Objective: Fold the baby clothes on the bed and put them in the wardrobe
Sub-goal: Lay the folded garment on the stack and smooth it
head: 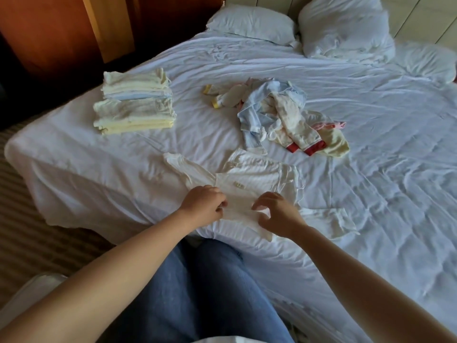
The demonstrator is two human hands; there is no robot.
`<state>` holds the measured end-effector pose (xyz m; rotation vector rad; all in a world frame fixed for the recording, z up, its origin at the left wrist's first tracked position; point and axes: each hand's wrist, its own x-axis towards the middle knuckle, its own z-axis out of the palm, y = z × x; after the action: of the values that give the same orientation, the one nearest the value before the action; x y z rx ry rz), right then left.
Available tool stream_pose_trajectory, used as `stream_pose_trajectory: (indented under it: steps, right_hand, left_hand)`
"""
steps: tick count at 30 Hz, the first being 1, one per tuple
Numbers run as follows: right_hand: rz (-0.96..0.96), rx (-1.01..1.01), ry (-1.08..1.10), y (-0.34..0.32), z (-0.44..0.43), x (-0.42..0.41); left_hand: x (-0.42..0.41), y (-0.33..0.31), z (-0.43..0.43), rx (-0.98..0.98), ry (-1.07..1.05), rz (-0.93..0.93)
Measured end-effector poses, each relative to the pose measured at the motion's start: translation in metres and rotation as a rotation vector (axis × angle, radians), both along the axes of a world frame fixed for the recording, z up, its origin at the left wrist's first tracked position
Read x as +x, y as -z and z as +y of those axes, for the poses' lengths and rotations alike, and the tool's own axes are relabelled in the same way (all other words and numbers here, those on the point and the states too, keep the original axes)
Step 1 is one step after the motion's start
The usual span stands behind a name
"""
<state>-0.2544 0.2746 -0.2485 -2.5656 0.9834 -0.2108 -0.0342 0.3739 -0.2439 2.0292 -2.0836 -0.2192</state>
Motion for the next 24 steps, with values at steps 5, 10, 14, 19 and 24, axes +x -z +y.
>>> stream_pose_trajectory:
  steps: [5, 10, 14, 19, 24]
  right_hand:
    - [0.073, -0.016, 0.003, -0.009, -0.002, 0.008]
    - [0.104, -0.061, 0.005, -0.013, -0.002, 0.008]
    - [0.132, -0.149, -0.028, -0.017, -0.001, 0.007]
    - [0.150, -0.118, -0.023, -0.018, 0.000, 0.002]
    - [0.058, -0.167, 0.029, -0.016, 0.000, 0.015]
  left_hand:
    - [-0.003, -0.005, 0.000, -0.002, -0.066, 0.055]
    - [-0.006, -0.010, 0.005, -0.027, -0.088, 0.140]
    - [-0.007, -0.012, 0.006, 0.063, -0.040, 0.108]
    - [-0.009, -0.008, 0.005, 0.255, -0.028, 0.076]
    - [0.001, -0.005, 0.003, 0.145, -0.149, 0.239]
